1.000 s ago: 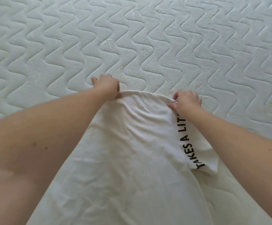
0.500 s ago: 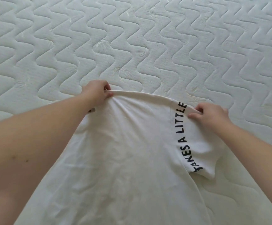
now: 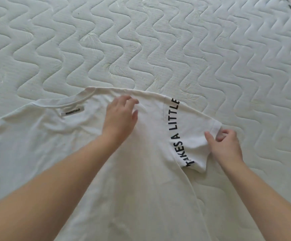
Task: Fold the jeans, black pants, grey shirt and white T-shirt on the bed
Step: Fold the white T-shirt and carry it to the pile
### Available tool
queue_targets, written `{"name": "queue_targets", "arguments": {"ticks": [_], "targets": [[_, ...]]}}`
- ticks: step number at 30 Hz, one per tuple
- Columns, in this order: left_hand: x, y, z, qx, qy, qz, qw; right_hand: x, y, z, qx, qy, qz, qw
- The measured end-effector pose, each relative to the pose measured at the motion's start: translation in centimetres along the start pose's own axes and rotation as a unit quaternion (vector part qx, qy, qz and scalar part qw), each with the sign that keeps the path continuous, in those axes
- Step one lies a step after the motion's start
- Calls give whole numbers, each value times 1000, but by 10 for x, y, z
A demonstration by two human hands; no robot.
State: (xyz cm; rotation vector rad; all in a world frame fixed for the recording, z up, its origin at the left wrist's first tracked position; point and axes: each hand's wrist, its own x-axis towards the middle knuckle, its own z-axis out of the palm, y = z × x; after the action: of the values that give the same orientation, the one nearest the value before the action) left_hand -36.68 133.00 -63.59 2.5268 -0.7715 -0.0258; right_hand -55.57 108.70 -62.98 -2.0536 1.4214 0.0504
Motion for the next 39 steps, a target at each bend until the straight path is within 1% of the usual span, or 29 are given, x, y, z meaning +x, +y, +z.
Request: {"name": "queue_targets", "arguments": {"ticks": [2, 3, 4, 5, 7, 10, 12, 14, 16, 18, 21, 23, 25, 26, 28, 29, 31, 34, 35, 36, 37, 39], "targets": [[-44, 52, 12, -45, -12, 81, 996, -23, 13, 6, 16, -55, 62, 996], [-66, 76, 17, -61, -23, 93, 994, -33, 20, 8, -5, -80, 69, 994], [-86, 97, 21, -74, -35, 83, 993, -42, 25, 10, -30, -102, 67, 992], [-105, 115, 26, -86, -50, 55, 994, -48, 29, 11, -46, -120, 66, 990], [-137, 140, 37, -87, -81, -19, 993, -59, 35, 12, -30, -135, 60, 989], [-164, 158, 49, -65, -143, -104, 982, -64, 40, 8, -5, -111, 26, 993], [-166, 161, 57, -60, -178, -149, 971, -66, 39, 5, 74, -115, 24, 990], [-161, 162, 62, -69, -180, -176, 965, -68, 41, 3, 162, -125, 33, 978], [-156, 163, 65, -105, -173, -188, 961, -70, 46, 3, 173, -104, 27, 979], [-156, 161, 66, -130, -175, -181, 959, -71, 53, 5, 122, -82, 11, 989], [-166, 155, 65, -85, -200, -148, 965, -77, 59, 6, 49, -44, -16, 998], [-176, 152, 61, -64, -201, -107, 972, -84, 57, 6, 44, -1, -37, 998], [-188, 146, 54, -63, -185, -62, 979, -94, 51, 7, 60, 32, -86, 994], [-195, 140, 52, -52, -176, -38, 982, -101, 46, 9, 69, 36, -114, 990], [-208, 121, 46, -8, -158, -3, 987, -118, 32, 16, 86, 26, -169, 982], [-215, 109, 43, 16, -156, 1, 988, -126, 26, 22, 86, 17, -200, 976], [-228, 83, 34, 63, -180, -7, 982, -142, 15, 37, 61, -5, -281, 958], [-250, 48, 25, 105, -195, -2, 975, -164, 5, 64, -13, -79, -406, 910], [-256, 39, 21, 113, -196, 2, 974, -168, 6, 73, -46, -100, -434, 894], [-262, 33, 18, 119, -199, 6, 973, -170, 11, 79, -82, -114, -443, 885], [-266, 28, 15, 125, -200, 10, 972, -167, 17, 82, -114, -119, -431, 887], [-274, 19, 8, 135, -201, 12, 970, -155, 34, 80, -169, -118, -377, 903]]}}
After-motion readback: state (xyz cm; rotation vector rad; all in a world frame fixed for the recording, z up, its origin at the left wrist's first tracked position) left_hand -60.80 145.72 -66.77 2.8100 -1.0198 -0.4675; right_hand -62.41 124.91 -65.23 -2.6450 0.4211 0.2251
